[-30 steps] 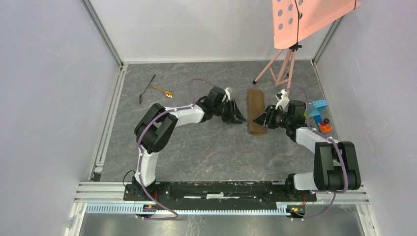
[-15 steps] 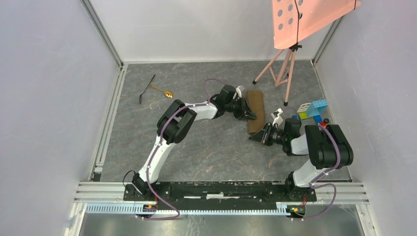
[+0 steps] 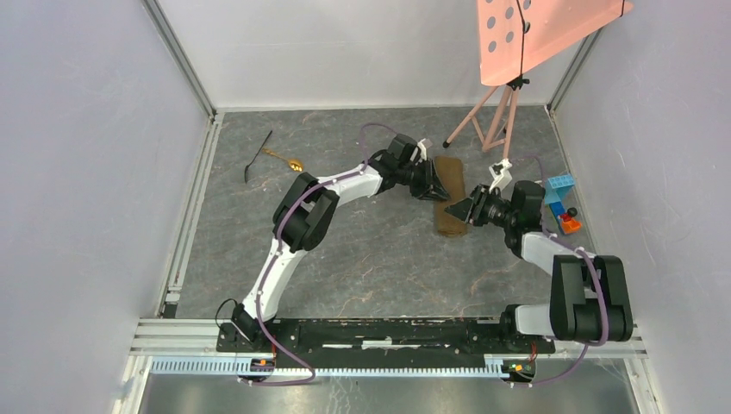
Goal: Fold the napkin into a case and place the utensils inside
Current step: Smooth out the smaller rectangle-folded napkin at the center of the board.
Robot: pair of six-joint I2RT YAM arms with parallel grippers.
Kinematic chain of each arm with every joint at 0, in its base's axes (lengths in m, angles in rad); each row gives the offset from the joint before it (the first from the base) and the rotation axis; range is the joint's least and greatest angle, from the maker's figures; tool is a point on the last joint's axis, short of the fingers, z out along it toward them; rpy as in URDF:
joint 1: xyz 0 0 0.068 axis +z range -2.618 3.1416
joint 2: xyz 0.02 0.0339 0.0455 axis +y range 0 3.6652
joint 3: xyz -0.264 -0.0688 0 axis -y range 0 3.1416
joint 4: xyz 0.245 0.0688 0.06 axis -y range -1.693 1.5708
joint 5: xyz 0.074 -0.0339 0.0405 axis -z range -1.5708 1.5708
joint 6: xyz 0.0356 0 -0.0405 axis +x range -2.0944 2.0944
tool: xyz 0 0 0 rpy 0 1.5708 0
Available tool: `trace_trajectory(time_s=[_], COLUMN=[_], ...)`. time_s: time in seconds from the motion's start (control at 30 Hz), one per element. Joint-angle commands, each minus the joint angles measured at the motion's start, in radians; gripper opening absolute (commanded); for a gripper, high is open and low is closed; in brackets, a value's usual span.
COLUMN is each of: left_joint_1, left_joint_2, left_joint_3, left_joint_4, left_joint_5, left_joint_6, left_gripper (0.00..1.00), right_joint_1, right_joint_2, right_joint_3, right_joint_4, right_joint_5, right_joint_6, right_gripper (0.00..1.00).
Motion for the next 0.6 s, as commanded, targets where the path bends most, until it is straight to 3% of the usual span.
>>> trace_trajectory(time_s=[0.0,0.3,0.57], left_joint_1=[0.003,0.040,0.074], left_joint_2=[-0.099,0.120,0.215], left_joint_3=[0.023,0.225,0.398], left_joint_4=[0.006,0.005,-0.108], left_joint_5=[0.007,-0.001,-0.035], left_joint_6=[0.036,-0.058,-0.023], left_gripper=[0.25,0.27,0.28], right_joint_1=[-0.006,0.000,-0.006], right_joint_2=[0.097,0.341,0.160], right_joint_3=[0.048,-0.083,-0.019], right_joint_4=[0.036,0.265,0.111], right_joint_5=[-0.008,0.026,-0.001], right_joint_6=[0.024,0.040,0.023], right_gripper=[0.37,0.28,0.29])
